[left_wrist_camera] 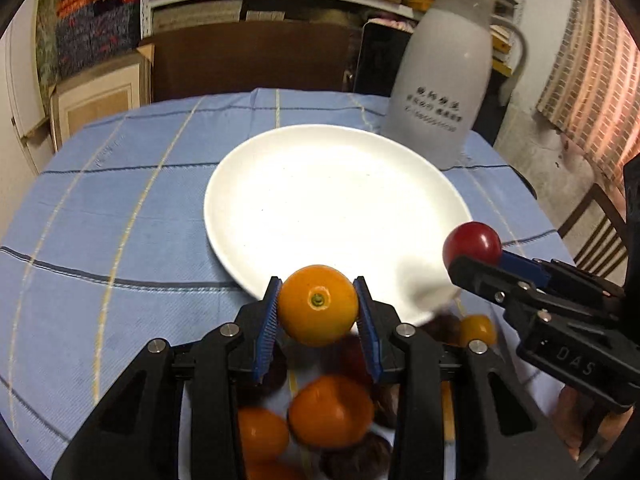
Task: Organize fruits
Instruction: 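Place a small orange tomato with the left tool while the right tool places a red tomato, then carry an orange to the plate with the left tool while the right tool places a red tomato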
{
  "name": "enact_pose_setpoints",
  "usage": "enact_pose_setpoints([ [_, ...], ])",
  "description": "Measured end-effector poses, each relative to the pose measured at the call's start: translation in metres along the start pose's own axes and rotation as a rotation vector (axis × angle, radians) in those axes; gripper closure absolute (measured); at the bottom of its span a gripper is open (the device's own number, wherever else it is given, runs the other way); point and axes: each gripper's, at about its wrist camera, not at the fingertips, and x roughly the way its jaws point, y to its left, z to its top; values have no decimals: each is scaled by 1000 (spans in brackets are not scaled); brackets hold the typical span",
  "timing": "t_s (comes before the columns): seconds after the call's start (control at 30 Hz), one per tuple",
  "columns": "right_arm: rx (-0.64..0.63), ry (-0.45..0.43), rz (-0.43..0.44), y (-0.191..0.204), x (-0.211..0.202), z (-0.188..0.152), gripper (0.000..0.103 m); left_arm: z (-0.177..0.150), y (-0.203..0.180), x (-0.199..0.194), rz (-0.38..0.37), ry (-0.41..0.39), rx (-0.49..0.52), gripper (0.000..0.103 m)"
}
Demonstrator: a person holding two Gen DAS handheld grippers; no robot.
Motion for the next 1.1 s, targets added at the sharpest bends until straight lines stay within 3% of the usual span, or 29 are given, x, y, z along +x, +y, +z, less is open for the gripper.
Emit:
enact_pose_setpoints([
  [0.03, 6, 1, 4, -2, 5, 3, 62, 2, 1, 6, -1, 5, -6, 67],
  [0.1, 2, 8, -1, -2, 16, 3, 60, 1, 2, 13, 11, 2, -6, 51],
  [0.17, -15, -1, -26, 0, 19, 2, 51, 0, 3, 14, 24, -10, -3, 44],
  [0.37, -13, -54, -6, -4, -5, -2, 50, -8, 14, -14, 11, -50, -27, 43],
  [0.5, -26, -99, -13, -2, -33, -23, 41, -33, 26, -44, 58, -103, -59, 27],
  [0.77, 23, -85, -12, -18, -72, -93, 34, -112, 34, -73, 116, -59, -75, 26],
  [0.93, -5, -67, -25, -13, -82, -122, 32, -125, 25, -70, 133, -41, -18, 26],
  [1.1, -21, -65, -30, -12, -83, -124, 32, -127, 21, -60, 134, -6, 6, 26],
])
